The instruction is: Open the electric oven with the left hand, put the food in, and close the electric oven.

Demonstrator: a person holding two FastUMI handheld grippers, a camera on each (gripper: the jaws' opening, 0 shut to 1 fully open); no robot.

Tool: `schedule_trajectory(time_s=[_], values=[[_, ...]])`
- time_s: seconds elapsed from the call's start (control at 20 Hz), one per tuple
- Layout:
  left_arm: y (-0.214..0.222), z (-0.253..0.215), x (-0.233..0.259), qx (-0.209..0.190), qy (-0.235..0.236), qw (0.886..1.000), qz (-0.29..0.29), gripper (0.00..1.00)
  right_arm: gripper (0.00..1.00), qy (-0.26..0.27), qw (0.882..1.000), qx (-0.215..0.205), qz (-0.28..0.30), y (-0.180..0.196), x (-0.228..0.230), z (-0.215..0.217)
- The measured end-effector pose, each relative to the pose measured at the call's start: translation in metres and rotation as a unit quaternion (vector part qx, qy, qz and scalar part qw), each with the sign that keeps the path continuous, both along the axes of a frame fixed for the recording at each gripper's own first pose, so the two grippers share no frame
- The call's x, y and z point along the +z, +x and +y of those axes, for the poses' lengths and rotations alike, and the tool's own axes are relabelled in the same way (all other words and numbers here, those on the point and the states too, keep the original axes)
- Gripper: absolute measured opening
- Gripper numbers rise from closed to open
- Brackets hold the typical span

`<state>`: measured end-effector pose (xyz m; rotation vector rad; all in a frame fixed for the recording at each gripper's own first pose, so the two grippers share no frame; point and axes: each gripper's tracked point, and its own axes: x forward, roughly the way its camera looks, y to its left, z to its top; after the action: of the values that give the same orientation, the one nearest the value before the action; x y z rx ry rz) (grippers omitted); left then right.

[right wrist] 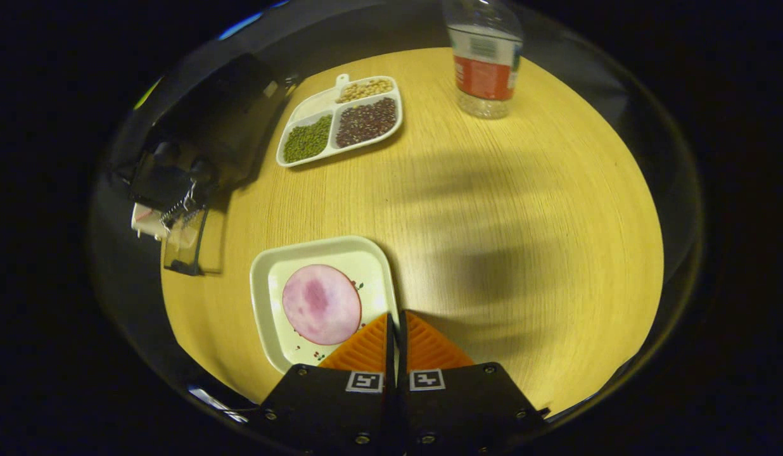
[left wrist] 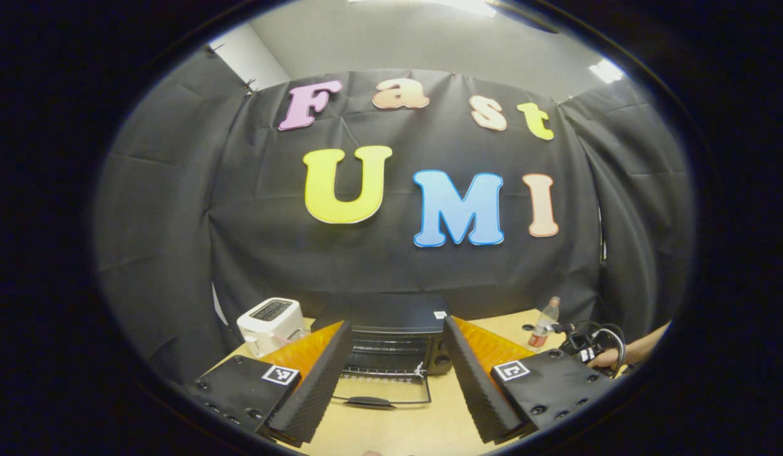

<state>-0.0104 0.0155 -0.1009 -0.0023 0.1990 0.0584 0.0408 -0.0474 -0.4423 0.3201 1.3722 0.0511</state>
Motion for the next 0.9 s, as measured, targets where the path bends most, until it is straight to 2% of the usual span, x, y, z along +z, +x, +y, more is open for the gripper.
schedule_trajectory(time_s=[0.1, 0.25, 0.4, 0.55, 0.85, 0.9], values=[[-0.001, -0.003, 0.0, 0.007, 0.005, 1.0, 0.002, 1.0, 0.01, 0.073, 0.996, -0.048, 0.01, -0.003, 0.002, 0.006], [-0.004, -0.011, 0.002, 0.019, 0.013, 1.0, 0.007, 1.0, 0.01, 0.132, 0.989, -0.073, 0.006, -0.008, -0.001, 0.008], [-0.008, -0.015, 0.007, 0.03, 0.011, 0.999, 0.009, 1.0, 0.01, 0.201, 0.973, -0.111, -0.006, -0.01, 0.011, 0.017], [-0.008, -0.018, 0.018, 0.026, 0.012, 1.0, -0.002, 1.0, 0.01, 0.223, 0.965, -0.135, -0.018, -0.007, 0.017, 0.018], [0.017, -0.013, 0.018, -0.031, -0.007, 0.999, -0.013, 1.0, 0.01, 0.257, 0.944, -0.197, -0.068, -0.006, 0.048, 0.042], [0.021, -0.008, 0.017, -0.039, -0.01, 0.999, -0.014, 0.96, 0.01, 0.262, 0.94, -0.205, -0.075, -0.01, 0.055, 0.051]])
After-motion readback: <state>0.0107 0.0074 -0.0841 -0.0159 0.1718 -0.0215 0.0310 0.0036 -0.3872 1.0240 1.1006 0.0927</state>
